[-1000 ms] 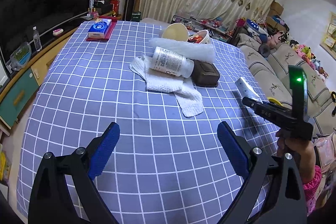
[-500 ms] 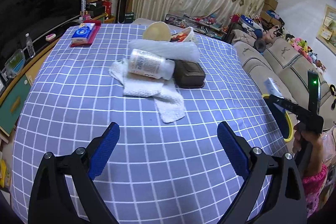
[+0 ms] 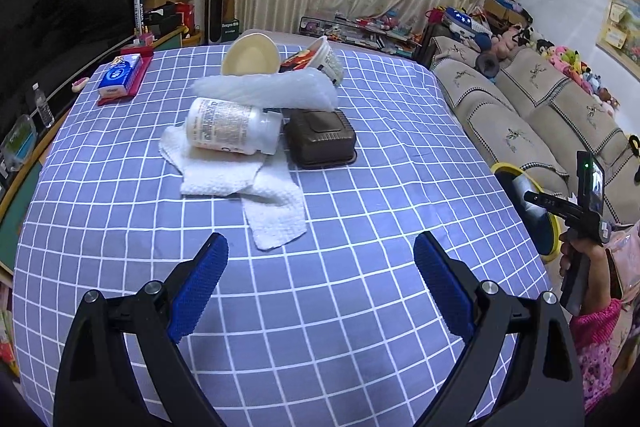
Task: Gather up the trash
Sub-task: 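Carry the toothpaste tube with the right gripper over the bin and release, then reach the left gripper to the white foam mesh sleeve and grasp it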
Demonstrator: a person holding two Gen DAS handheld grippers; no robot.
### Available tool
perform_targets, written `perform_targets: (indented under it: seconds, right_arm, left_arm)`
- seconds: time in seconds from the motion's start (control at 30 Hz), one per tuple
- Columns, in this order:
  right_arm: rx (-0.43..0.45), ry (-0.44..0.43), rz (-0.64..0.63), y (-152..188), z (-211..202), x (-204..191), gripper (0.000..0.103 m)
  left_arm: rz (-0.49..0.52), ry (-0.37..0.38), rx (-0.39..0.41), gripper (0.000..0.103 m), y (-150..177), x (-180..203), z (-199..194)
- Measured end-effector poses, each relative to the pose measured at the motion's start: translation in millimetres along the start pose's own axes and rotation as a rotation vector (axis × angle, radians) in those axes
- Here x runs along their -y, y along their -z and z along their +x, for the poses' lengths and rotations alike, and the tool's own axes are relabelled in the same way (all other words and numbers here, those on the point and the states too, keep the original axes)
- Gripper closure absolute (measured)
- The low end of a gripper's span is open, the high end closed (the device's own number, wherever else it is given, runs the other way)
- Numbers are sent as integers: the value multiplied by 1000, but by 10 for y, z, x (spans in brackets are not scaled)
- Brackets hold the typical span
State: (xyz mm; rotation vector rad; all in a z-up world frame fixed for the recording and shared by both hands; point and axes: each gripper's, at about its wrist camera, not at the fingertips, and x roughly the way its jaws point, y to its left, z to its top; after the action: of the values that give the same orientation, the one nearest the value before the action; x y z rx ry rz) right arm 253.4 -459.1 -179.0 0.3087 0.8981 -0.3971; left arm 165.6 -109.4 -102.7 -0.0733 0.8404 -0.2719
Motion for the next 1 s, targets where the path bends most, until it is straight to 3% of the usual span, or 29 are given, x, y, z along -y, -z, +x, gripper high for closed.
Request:
perform_targets:
  seconds: [0.33, 0.57, 0.77, 1.0]
  right_arm:
    - [30, -50, 21, 71, -135, -12, 51]
    - [29, -66, 23, 103, -168, -36, 50]
    - [17, -65, 25, 136, -133, -46, 50]
    - [11, -63, 27, 120, -94, -44, 49]
  left_arm:
    - [13, -4, -21, 10, -93, 44, 207]
    - [18, -31, 3, 10, -389, -77, 394]
    - [146, -110, 80, 10, -806, -63, 583]
    - [216, -89, 88, 10, -1054, -119, 765]
